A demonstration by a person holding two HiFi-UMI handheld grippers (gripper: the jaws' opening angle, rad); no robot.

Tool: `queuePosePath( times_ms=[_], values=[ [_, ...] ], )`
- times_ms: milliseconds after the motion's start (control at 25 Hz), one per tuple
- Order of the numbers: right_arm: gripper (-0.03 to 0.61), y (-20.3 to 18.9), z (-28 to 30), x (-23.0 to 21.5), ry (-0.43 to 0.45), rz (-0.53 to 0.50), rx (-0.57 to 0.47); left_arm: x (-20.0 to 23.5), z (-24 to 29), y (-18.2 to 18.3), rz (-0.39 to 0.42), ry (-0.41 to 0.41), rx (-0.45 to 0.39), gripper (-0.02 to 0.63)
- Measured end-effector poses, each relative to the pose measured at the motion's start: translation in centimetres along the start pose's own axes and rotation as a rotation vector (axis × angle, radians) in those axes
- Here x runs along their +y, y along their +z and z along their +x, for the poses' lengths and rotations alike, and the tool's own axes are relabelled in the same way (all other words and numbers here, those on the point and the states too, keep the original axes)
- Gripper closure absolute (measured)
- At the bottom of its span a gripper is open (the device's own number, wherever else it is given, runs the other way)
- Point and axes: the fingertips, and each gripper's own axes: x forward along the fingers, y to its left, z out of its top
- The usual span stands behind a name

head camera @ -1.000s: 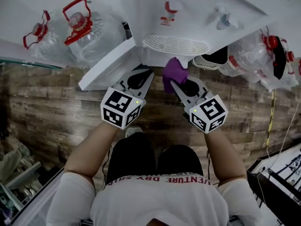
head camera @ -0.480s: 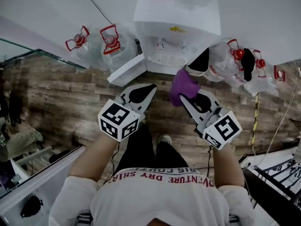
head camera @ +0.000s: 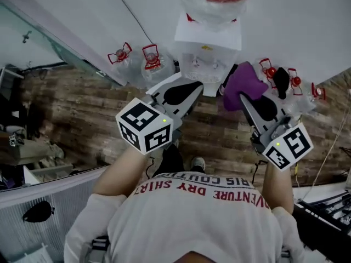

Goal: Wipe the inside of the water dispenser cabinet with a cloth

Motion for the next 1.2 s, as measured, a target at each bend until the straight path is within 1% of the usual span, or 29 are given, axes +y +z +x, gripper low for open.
queuePosePath(
  times_ms=[120, 240, 440, 560, 760, 1200],
  values=[
    [0.515, 2.3, -1.9, 1.8, 0.015, -0.009, -0.051, -2.6, -1.5, 2.1, 0.015, -0.005, -0.034, 0.586],
    [0.515, 3.6, -3.2, 3.3, 0.044, -0.018, -0.078, -4.8, -2.5, 3.6, 0.041, -0.005, -0.06, 0.586],
    [0.515, 4.4, -5.7, 4.2, 0.013, 0.006, -0.137, -8.1, -3.4, 4.5, 0.086, -0.028, -0.082, 0.586],
    [0.515, 4.2, -7.4, 5.0, 0.007, 0.015, -0.15, -9.6, -4.3, 4.2, 0.095, -0.031, -0.098, 0.586],
    [0.515, 3.9, -8.3, 5.1, -0.017, -0.014, -0.145, -9.8, -4.4, 3.8, 0.078, -0.037, -0.113, 0.586],
    [0.515, 3.7, -8.2, 5.2, -0.03, -0.01, -0.128, -10.2, -4.2, 3.2, 0.07, -0.043, -0.102, 0.586]
  ],
)
